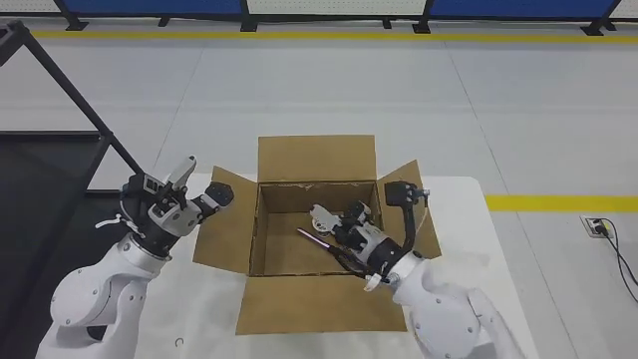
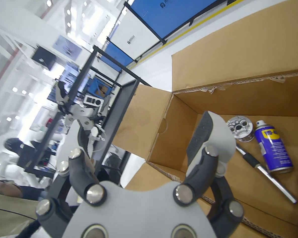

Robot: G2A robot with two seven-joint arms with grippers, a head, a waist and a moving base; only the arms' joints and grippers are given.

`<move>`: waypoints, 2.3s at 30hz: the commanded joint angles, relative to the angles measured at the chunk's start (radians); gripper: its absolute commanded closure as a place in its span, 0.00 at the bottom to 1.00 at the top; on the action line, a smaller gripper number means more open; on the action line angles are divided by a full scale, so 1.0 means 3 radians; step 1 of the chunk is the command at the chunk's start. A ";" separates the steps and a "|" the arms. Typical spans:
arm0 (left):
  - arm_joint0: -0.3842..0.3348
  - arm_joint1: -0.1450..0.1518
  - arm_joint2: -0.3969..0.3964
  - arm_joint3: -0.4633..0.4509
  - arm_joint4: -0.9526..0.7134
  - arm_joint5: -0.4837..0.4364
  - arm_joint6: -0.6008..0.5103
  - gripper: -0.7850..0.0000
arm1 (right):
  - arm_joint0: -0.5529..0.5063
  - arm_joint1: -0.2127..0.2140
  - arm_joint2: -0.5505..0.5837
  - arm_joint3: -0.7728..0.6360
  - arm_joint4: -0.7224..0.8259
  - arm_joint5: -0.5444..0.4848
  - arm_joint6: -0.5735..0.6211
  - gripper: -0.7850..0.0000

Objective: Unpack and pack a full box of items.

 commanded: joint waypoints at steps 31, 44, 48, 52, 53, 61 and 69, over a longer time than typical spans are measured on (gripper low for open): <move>0.0277 0.0041 -0.0130 -0.0229 -0.0207 0.0168 -0.0157 0.00 | 0.1663 -0.0203 -0.1064 0.1658 -0.1213 0.0178 0.1803 0.00; 0.0332 0.0061 -0.0149 -0.0233 -0.0354 0.0189 -0.0225 0.00 | 0.2537 -0.0550 -0.1764 0.3060 -0.1420 -0.0368 0.2798 0.00; 0.0328 0.0068 -0.0165 -0.0214 -0.0403 0.0205 -0.0251 0.00 | 0.2672 -0.0696 -0.1940 0.3473 -0.1428 -0.0622 0.2621 0.00; 0.0335 0.0073 -0.0166 -0.0208 -0.0442 0.0203 -0.0247 0.00 | 0.2747 -0.0839 -0.2084 0.3865 -0.1473 -0.0750 0.2459 0.00; 0.0336 0.0074 -0.0166 -0.0209 -0.0444 0.0200 -0.0241 0.00 | 0.2764 -0.0875 -0.2104 0.3940 -0.1457 -0.0775 0.2444 0.00; 0.0330 0.0080 -0.0139 -0.0204 -0.0436 0.0193 -0.0155 0.00 | 0.2773 -0.0886 -0.2113 0.3962 -0.1464 -0.0779 0.2434 0.00; 0.0290 0.0086 -0.0077 -0.0200 -0.0392 0.0195 -0.0104 0.00 | 0.2702 -0.0890 -0.2066 0.4057 -0.1489 -0.0779 0.2276 0.00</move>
